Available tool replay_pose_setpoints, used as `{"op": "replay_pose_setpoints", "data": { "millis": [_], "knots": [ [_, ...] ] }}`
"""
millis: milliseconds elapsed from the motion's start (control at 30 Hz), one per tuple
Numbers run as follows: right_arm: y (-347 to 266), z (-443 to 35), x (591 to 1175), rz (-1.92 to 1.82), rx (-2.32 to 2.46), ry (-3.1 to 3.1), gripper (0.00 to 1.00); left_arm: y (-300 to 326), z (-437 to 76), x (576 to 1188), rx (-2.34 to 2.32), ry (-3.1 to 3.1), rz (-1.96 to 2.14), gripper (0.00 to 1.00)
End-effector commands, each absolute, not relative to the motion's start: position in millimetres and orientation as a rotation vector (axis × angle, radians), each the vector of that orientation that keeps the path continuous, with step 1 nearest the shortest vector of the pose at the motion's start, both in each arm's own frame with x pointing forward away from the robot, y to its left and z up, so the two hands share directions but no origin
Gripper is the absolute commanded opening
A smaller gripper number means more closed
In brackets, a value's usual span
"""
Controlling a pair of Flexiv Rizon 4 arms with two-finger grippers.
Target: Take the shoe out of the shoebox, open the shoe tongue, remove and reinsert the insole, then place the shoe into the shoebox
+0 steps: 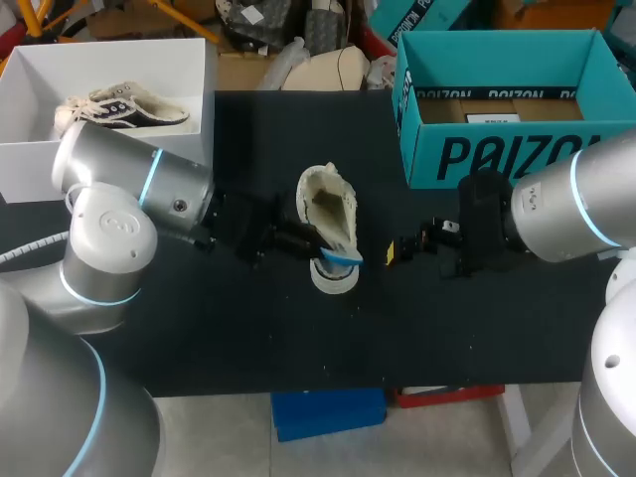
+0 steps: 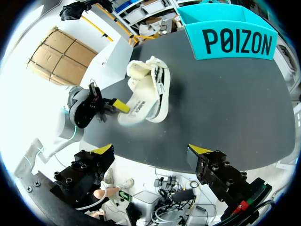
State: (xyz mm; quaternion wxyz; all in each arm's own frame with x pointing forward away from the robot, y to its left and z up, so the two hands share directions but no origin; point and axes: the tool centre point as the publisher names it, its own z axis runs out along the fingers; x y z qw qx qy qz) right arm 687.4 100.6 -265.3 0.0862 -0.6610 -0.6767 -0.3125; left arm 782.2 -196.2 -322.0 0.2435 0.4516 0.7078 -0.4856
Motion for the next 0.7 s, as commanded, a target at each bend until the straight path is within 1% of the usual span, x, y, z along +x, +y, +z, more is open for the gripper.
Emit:
{"op": "replay_pose_setpoints", "data": {
  "millis": [33,700],
  "knots": [
    [102,-266,688,-0.93,-1.971,-2.017,1.0,-197,-325,790,1.242,1.934,-1.322,0.0],
    [102,-266,688,-0.93,-1.971,-2.017,1.0,-190,-340,804,1.314,1.973,-1.238,0.0]
  ]
}}
